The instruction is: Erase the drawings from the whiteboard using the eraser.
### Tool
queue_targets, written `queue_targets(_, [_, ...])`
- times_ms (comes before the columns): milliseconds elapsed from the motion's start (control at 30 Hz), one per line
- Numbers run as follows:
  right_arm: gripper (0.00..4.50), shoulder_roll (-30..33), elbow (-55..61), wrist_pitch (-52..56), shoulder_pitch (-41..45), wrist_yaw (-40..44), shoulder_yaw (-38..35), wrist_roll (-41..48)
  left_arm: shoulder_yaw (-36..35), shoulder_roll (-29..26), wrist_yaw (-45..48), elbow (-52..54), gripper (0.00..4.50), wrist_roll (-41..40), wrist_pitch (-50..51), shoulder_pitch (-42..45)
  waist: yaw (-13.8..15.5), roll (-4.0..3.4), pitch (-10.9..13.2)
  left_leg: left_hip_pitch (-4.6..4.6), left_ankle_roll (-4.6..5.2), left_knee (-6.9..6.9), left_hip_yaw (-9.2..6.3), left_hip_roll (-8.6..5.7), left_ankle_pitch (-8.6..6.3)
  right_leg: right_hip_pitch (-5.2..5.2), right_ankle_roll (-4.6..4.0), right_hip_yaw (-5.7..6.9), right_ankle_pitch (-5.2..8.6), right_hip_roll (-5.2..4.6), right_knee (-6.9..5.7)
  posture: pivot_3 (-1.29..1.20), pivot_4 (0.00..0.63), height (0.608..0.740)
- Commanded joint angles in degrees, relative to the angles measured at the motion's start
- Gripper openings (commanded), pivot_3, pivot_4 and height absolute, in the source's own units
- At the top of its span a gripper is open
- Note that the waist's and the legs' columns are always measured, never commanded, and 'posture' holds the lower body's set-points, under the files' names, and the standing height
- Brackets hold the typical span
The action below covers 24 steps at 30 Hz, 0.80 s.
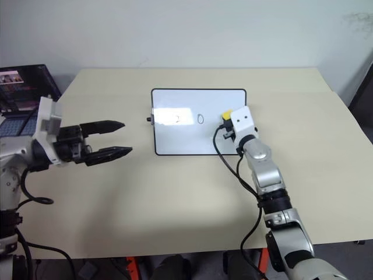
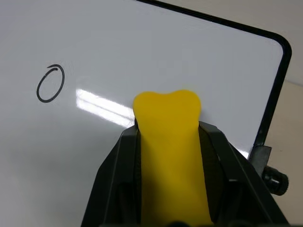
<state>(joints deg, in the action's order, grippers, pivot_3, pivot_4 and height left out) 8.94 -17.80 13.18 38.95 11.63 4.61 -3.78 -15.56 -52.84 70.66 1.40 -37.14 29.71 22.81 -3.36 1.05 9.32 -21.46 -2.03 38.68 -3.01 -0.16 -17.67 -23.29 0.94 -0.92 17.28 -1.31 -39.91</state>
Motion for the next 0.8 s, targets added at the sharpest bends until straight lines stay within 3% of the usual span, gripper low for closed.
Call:
queue_targets(33, [1.27, 0.43, -2.18, -2.37, 0.65, -0.01, 0.64, -1.14, -1.37, -0.67, 0.2, 0.7, 4.5, -0.32, -0.66, 0.13, -0.05, 0.0, 0.0, 0.0, 0.0, 0.01, 0.01, 0.0, 0.0, 0.0, 0.0, -0.01, 0.0, 0.0, -0.01, 0.0, 0.15, 0.74])
queue_targets(200, [1.27, 0.73, -2.35, -1.11, -0.96, 1.07, 1.88, -2.42, -1.61, -0.85, -0.08, 1.22, 4.5, -0.52, -0.32, -0.08, -0.04, 0.01, 0.0, 0.1, 0.0, 0.02, -0.01, 0.01, 0.0, 0.06, 0.0, 0.0, 0.0, 0.01, -0.09, 0.0, 0.15, 0.74])
queue_targets(500, [1.27, 4.24, 7.7, 3.73, -9.56, 4.64, 3.84, -3.03, -1.84, -1.07, -0.63, 1.67, 4.5, -0.65, 0.22, -0.14, 0.18, 0.05, -0.03, 0.12, 0.01, 0.04, -0.01, 0.0, 0.0, 0.12, 0.0, 0.0, -0.01, 0.0, -0.07, 0.0, 0.15, 0.74])
queue_targets(800, [1.27, 2.73, 15.0, 4.92, -9.86, 5.22, -0.33, 2.6, -1.5, -1.01, -0.9, 1.49, 4.5, -0.62, 0.47, 0.61, 0.19, 0.04, -0.01, 0.11, 0.01, 0.04, -0.02, 0.0, 0.0, 0.11, 0.0, 0.02, -0.01, 0.01, -0.07, 0.0, 0.15, 0.74])
